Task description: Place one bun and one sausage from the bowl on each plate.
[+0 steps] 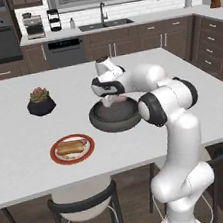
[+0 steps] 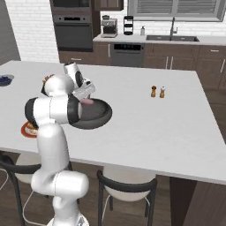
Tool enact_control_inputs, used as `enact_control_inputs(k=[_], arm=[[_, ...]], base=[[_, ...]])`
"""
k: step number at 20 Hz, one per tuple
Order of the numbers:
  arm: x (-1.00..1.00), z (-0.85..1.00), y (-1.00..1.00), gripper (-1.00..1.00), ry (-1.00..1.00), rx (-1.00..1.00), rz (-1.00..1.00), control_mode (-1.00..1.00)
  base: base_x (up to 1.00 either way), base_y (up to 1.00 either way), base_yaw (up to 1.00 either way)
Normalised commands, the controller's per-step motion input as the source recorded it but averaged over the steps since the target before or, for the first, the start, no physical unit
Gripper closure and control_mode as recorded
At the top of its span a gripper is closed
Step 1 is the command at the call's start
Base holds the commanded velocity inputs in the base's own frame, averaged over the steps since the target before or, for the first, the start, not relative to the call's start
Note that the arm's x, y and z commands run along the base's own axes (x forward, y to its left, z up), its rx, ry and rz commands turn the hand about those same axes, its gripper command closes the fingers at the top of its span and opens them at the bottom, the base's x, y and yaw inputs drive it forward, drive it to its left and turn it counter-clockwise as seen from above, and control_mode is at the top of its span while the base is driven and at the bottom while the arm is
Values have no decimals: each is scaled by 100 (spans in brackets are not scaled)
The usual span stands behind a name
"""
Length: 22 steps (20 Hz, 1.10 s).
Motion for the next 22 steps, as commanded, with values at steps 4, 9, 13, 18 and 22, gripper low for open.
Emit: enact_control_inputs(k=[4,9,13,18,22], arm=[[-92,100,-19,100,-14,6,-15,-100],[-100,100,-26,100,0,9,-16,-100],[-100,95,-19,100,0,8,-15,-100],[-100,82,-2,100,6,2,-15,-100],[-100,60,0,100,13,0,-12,-100]], base=[[0,0,0],[0,0,0],[0,0,0],[0,0,0],[0,0,0]])
